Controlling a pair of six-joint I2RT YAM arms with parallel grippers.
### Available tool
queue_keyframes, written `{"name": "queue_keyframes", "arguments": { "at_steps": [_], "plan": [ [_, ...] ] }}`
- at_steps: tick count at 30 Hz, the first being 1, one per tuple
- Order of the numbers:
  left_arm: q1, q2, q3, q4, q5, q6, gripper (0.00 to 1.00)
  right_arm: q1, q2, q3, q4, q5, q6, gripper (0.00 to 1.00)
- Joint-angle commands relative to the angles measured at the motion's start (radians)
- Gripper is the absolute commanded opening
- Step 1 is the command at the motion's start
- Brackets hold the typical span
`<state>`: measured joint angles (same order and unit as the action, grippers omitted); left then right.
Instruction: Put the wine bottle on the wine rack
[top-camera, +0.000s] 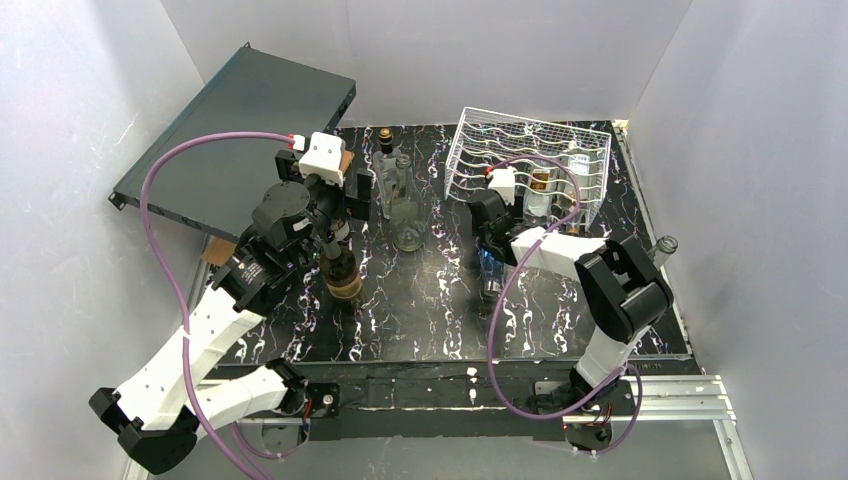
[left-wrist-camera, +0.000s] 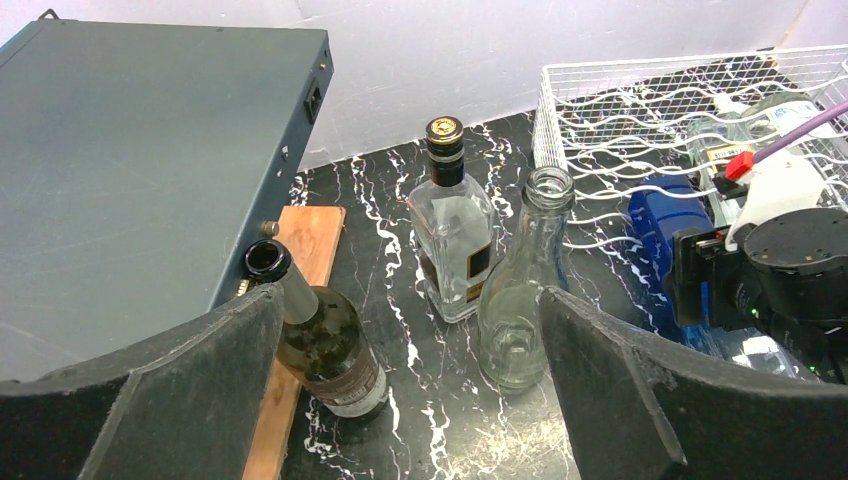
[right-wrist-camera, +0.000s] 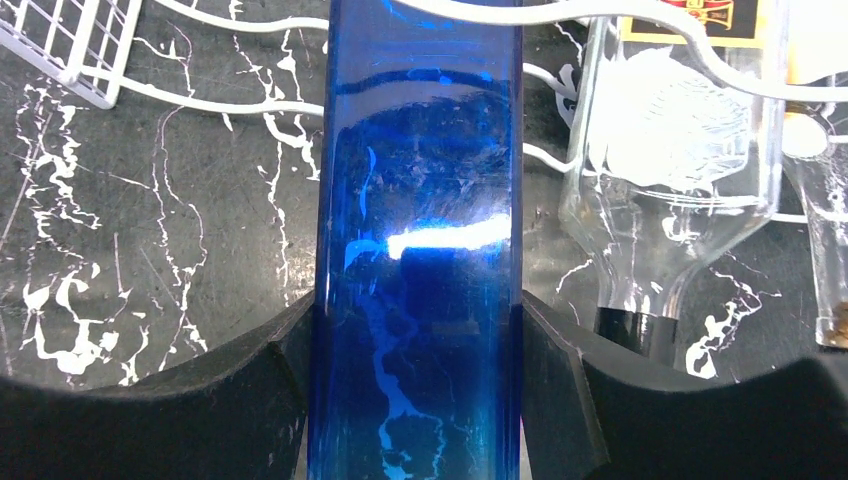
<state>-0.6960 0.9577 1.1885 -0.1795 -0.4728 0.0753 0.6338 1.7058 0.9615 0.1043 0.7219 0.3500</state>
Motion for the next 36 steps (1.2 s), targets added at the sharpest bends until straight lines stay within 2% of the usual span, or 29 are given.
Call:
{"name": "queue_keyframes", "arguments": {
  "at_steps": [1,5,7,12,18,20,22,24,28,36],
  "plan": [
    [-0.005,-0.016,-0.003,0.025,-0.027,0.006,0.98,-0.014,0.004,0.078,0.226,0.085,-0.046,0.01],
    [-0.009,-0.012,-0.004,0.025,-0.027,0.006,0.98,-0.029,0.043,0.102,0.220,0.037,-0.060,0.01],
    [-0.011,-0.010,-0.003,0.025,-0.026,0.009,0.98,-0.042,0.061,0.129,0.177,0.013,-0.051,0.14],
    [-0.015,-0.006,-0.005,0.028,-0.032,0.015,0.98,-0.052,0.079,0.165,0.079,-0.014,-0.016,0.36],
    [-0.022,-0.001,-0.006,0.028,-0.029,0.017,0.98,-0.052,0.063,0.175,-0.023,-0.085,0.018,0.75],
    [-0.022,0.000,-0.006,0.028,-0.025,0.016,0.98,-0.053,0.064,0.197,-0.081,-0.096,0.026,0.85],
    [-0.023,0.000,-0.004,0.026,-0.023,0.015,0.98,-0.053,0.065,0.228,-0.165,-0.123,0.040,0.89],
    [-0.025,-0.001,-0.005,0.026,-0.023,0.015,0.98,-0.052,0.052,0.226,-0.199,-0.155,0.050,0.97],
    [-0.024,-0.005,-0.007,0.028,-0.026,0.015,0.98,-0.054,-0.017,0.207,-0.279,-0.157,0.080,0.98],
    [-0.024,-0.007,0.002,0.017,-0.012,0.007,0.98,-0.053,-0.136,0.239,-0.590,-0.173,0.153,0.98]
  ]
}}
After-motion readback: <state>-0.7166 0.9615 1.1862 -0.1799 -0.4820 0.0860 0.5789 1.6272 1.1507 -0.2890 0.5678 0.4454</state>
